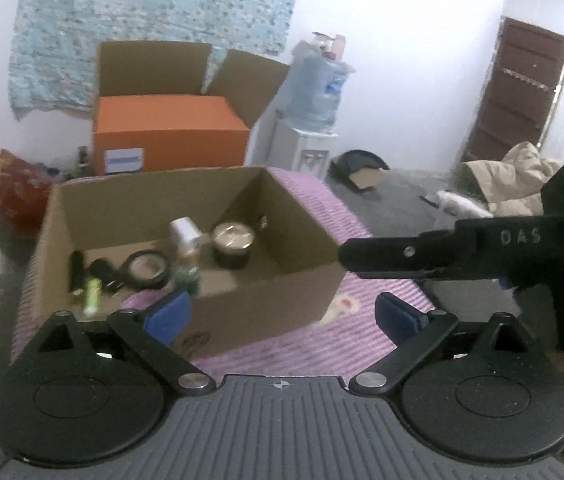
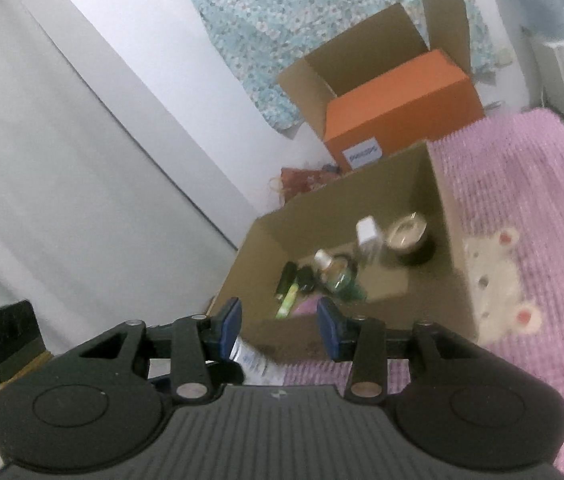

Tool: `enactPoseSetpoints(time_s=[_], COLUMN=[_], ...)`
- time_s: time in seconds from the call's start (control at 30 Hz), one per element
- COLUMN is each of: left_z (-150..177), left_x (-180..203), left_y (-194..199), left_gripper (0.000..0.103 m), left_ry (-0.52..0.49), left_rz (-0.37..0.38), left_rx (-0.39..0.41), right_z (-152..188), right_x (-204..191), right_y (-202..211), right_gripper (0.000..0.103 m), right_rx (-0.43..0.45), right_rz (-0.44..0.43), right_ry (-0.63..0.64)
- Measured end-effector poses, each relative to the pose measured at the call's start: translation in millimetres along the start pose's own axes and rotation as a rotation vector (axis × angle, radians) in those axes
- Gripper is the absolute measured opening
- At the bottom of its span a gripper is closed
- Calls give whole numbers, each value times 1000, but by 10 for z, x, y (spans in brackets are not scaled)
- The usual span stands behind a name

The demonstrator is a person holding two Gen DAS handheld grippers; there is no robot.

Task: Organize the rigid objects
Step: 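Move the right gripper back to the white pill bottle, then close the right gripper around the white pill bottle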

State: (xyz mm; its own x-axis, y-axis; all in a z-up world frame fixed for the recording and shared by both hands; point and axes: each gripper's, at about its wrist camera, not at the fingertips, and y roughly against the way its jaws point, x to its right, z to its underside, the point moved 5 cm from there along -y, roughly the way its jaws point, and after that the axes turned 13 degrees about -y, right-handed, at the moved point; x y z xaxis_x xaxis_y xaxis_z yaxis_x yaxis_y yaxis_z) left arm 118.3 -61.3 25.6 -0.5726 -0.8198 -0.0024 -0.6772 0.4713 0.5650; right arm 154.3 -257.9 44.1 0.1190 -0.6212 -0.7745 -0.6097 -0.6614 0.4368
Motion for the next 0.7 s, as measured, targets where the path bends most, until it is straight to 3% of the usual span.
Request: enactPoseSetpoints(time_s=[0.3, 0.4, 0.7], left_z=[502, 550, 627], left_x=[-232, -321, -681], left_y=[208, 220, -93], left_gripper=[99, 99, 89], left_ry=[21, 7, 59], left_rz=[-154, -237, -327], left_rx=[-35, -22, -66], right_z=[430, 486, 518], right_x=[-76, -151, -469], right_y=[-294, -498, -1117], right_gripper=[53, 54, 56], right_rx=[-118, -165, -242], right_rz=[22, 22, 7], right_ry=[-5, 8, 50])
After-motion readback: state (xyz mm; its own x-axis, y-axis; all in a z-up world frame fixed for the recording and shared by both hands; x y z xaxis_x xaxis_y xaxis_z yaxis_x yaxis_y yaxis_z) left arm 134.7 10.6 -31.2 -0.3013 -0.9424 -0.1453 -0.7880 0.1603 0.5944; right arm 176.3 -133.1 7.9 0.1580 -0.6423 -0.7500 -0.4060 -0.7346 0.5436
